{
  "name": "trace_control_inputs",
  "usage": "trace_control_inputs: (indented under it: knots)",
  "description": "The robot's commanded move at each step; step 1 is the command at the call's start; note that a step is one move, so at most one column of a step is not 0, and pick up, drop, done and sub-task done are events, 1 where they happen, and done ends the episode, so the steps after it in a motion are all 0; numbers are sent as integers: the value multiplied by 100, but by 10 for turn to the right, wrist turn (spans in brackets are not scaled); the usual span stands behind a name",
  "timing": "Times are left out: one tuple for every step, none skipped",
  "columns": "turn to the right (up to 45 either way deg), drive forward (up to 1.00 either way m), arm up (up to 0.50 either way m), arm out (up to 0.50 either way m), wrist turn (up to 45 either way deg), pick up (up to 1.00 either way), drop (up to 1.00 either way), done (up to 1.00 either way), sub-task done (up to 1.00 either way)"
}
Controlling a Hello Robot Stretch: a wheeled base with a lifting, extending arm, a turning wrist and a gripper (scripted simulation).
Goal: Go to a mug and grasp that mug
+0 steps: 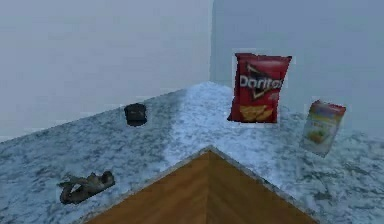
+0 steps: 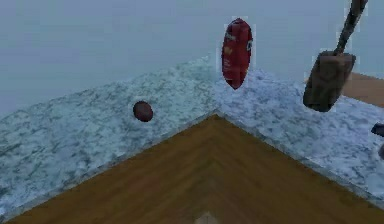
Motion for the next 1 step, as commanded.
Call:
trace_control_inputs:
  knots:
    - [0,35,0,0,0,0,0,0,0]
